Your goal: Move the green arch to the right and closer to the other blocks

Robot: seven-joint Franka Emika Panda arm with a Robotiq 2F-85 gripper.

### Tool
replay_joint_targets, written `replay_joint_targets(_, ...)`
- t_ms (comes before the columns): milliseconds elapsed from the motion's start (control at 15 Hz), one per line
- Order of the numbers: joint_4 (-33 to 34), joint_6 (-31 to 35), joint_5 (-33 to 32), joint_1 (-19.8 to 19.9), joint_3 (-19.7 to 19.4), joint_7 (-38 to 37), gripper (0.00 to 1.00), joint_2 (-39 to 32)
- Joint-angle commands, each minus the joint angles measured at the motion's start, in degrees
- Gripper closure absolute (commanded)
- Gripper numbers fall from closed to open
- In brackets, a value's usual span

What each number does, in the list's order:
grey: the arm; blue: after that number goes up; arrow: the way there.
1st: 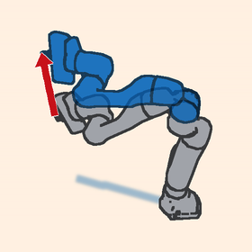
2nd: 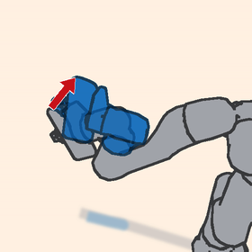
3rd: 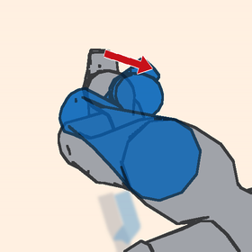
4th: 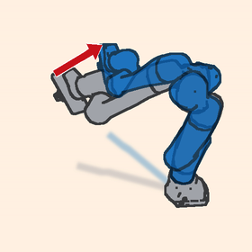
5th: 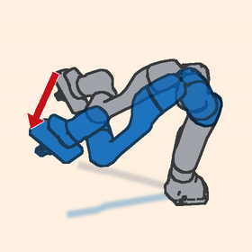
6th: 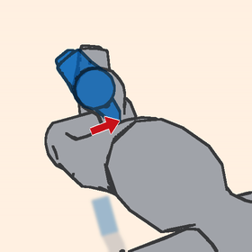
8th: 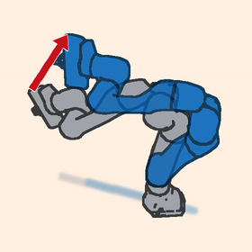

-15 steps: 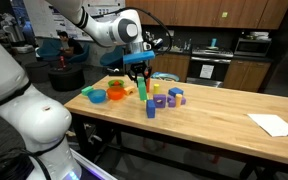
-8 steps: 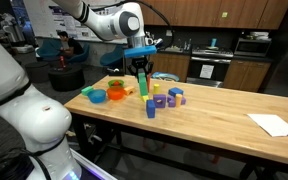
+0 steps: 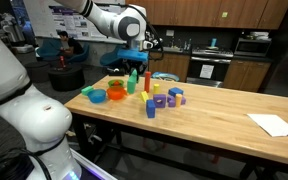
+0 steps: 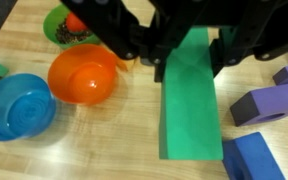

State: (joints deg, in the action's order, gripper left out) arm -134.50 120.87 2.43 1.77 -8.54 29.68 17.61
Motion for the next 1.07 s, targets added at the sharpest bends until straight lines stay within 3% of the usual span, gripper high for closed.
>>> replay_joint_targets(0, -1.88, 5.15, 7.92, -0.73, -0.62, -4.79, 0.84, -0.14)
replay_joint_targets(200, -4.74, 11.06, 12.87, -0.15, -0.57, -8.28, 0.84, 1.14)
replay_joint_targets(467, -6.61, 16.54, 14.89, 0.72, -1.15, -12.22, 0.84, 1.61)
replay_joint_targets(1000, -7.31, 18.65, 14.76, 2.92, -4.38, -14.91, 0.84, 1.5)
